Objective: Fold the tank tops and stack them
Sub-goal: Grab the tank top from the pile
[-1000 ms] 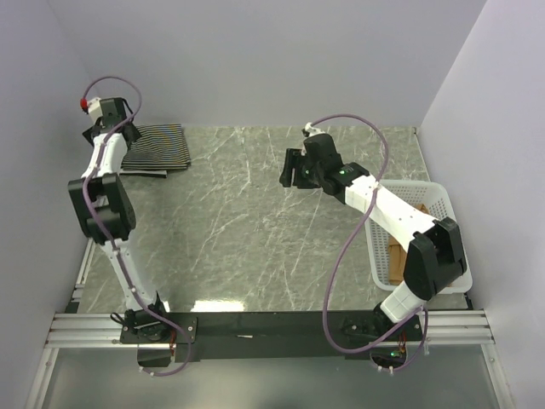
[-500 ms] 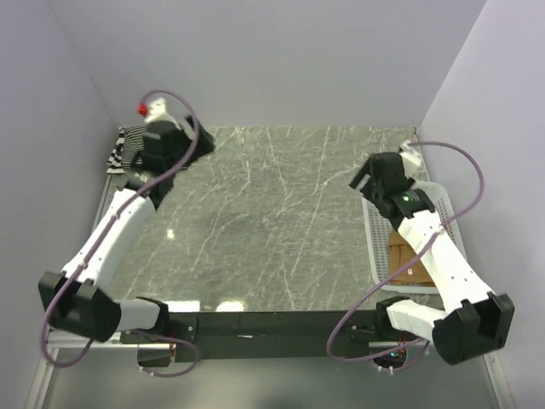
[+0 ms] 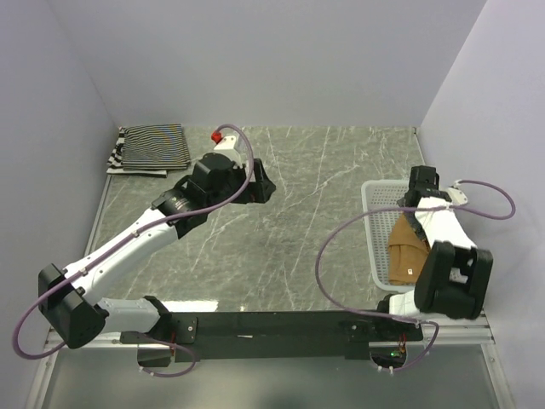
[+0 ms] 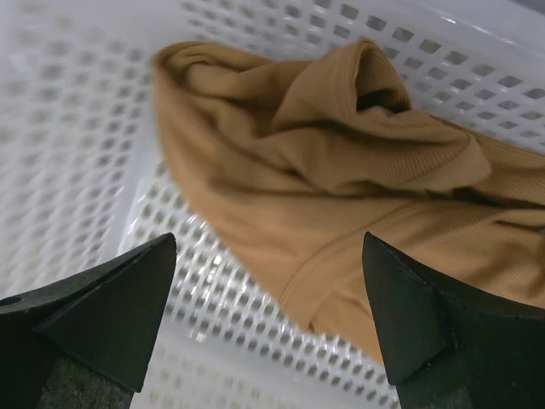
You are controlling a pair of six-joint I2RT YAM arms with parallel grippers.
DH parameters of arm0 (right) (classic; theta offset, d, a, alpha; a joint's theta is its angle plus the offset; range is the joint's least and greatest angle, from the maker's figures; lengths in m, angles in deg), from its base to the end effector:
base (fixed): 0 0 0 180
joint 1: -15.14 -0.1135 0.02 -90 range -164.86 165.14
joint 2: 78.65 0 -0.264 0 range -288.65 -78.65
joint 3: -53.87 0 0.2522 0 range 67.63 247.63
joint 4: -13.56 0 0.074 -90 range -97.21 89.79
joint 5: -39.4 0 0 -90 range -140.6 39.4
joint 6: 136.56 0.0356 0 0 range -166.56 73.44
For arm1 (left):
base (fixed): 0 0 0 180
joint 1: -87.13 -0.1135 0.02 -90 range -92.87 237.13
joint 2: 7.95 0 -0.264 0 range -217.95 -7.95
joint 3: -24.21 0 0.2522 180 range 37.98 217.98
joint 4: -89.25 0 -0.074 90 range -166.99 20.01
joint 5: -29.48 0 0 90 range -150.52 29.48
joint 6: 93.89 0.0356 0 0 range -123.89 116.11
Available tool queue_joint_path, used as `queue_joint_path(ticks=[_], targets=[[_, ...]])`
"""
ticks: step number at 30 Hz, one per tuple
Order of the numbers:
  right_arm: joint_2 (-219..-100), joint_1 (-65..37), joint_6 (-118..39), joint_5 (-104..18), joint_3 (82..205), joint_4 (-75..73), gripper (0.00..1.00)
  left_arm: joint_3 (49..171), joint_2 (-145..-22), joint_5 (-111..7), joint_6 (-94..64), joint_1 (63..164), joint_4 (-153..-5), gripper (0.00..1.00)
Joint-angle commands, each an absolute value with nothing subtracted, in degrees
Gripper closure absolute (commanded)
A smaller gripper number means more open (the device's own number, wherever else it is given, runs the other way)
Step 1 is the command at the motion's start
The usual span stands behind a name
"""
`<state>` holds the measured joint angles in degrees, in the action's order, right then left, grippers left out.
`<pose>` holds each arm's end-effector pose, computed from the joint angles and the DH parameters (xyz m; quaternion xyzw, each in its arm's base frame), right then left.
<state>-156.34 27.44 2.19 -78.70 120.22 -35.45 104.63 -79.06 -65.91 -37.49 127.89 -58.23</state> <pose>0.2535 -0.0724 0.2302 0.5298 0.7763 -0.1453 0.3092 0.2173 -0.1829 0.3609 0.0262 0.8340 -0.3010 0.4618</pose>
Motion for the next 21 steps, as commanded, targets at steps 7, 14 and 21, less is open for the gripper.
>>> queue_joint_path(ticks=[7,14,21], targets=[[-169.2,31.3,6.4,-77.9,121.7,-27.6,0.12,105.4,-80.7,-65.1,-35.4,129.8,-58.2,0.05],[-164.3,31.5,5.3,-76.8,120.5,-27.1,1.00,105.8,-80.5,-65.5,-35.0,129.8,-57.9,0.08],[-146.9,30.9,-0.9,-74.1,123.3,-31.5,1.00,104.6,-76.0,-67.6,-35.5,129.8,-58.5,0.12]])
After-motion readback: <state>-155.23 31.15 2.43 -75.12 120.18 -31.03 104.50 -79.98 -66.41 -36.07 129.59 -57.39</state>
